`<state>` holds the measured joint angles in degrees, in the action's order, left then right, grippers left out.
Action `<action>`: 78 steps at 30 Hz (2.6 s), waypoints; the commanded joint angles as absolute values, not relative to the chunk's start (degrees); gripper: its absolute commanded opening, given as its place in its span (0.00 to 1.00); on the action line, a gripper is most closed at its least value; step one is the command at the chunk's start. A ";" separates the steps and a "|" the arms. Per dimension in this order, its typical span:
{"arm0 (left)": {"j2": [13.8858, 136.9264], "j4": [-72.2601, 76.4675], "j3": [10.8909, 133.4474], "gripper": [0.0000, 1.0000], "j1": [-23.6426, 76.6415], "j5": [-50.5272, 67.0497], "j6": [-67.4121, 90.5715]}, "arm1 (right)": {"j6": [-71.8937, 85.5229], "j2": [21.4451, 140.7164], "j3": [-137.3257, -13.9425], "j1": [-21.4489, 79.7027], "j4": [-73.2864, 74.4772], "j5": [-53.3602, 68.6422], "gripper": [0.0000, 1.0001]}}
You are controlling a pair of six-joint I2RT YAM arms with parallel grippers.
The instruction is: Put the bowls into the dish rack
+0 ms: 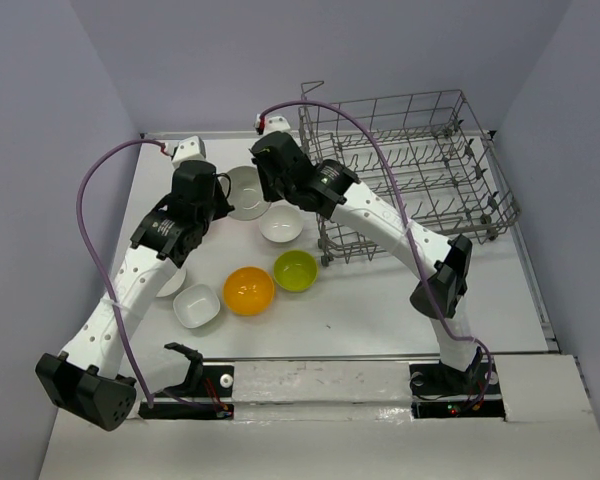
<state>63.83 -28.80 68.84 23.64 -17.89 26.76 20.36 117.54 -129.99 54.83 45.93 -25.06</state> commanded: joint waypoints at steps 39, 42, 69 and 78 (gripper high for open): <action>46.76 -16.17 64.87 0.70 24.87 -9.23 20.39 | 5.11 91.41 -111.45 22.07 37.10 -58.00 0.01; 46.41 -15.56 61.62 0.71 24.87 -10.28 19.51 | -0.51 91.41 -107.77 19.17 31.48 -60.90 0.01; 43.94 -9.05 48.60 0.74 22.50 -5.98 17.93 | -62.92 92.45 -68.56 8.44 -52.63 -57.31 0.01; 43.68 -9.23 48.34 0.75 23.64 -6.77 17.75 | -65.83 97.29 -66.36 7.91 -56.51 -58.88 0.01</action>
